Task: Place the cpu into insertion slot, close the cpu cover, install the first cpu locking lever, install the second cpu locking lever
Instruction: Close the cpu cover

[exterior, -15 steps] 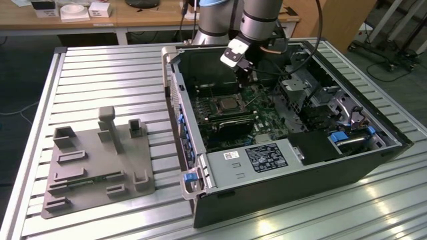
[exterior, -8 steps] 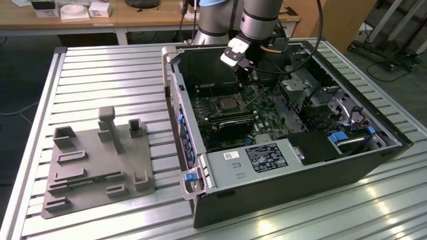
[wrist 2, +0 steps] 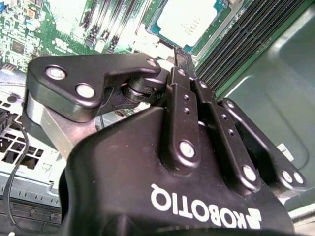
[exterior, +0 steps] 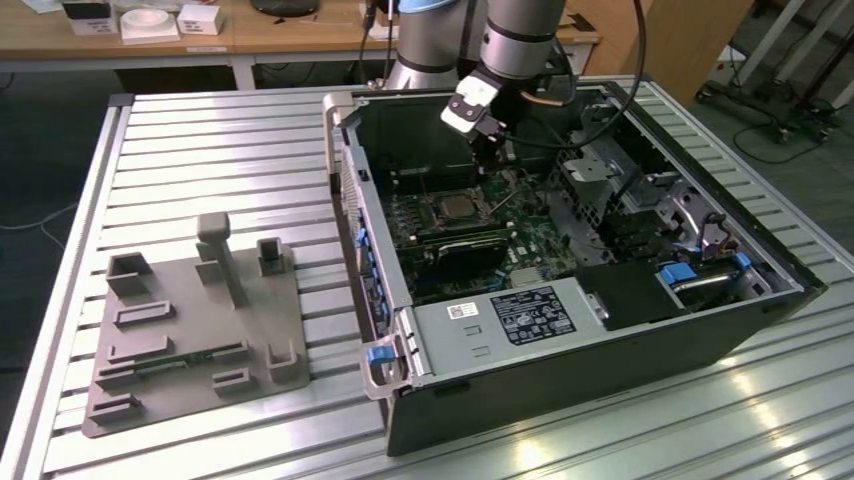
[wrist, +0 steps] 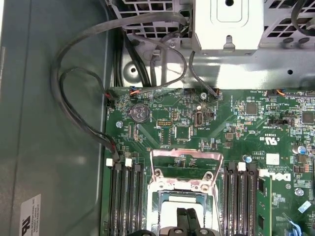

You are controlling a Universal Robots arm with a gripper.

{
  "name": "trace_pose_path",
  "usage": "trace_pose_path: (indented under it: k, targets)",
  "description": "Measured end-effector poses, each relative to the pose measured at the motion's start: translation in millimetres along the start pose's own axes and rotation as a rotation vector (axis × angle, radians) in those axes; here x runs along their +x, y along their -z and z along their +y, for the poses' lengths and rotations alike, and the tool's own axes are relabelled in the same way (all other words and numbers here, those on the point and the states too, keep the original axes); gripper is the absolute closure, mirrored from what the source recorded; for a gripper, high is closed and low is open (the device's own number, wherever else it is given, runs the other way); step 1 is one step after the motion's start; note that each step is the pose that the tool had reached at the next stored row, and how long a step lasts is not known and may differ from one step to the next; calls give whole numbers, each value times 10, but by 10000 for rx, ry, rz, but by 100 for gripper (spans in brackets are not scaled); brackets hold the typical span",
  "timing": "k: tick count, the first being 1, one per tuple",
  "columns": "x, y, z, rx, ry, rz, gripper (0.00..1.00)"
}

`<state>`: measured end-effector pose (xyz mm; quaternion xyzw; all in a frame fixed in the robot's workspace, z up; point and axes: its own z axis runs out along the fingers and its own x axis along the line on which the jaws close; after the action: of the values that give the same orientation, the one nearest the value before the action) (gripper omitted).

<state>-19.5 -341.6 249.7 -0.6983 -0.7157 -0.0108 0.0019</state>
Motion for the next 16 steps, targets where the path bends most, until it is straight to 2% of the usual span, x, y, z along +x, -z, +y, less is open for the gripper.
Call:
trace_pose_path:
  k: [5, 15, 16]
  targets:
    - [-1, -2, 61, -1, 0, 1, 89]
    - [2, 55, 69, -1, 2, 2, 89]
    - [4, 52, 156, -1, 0, 1, 89]
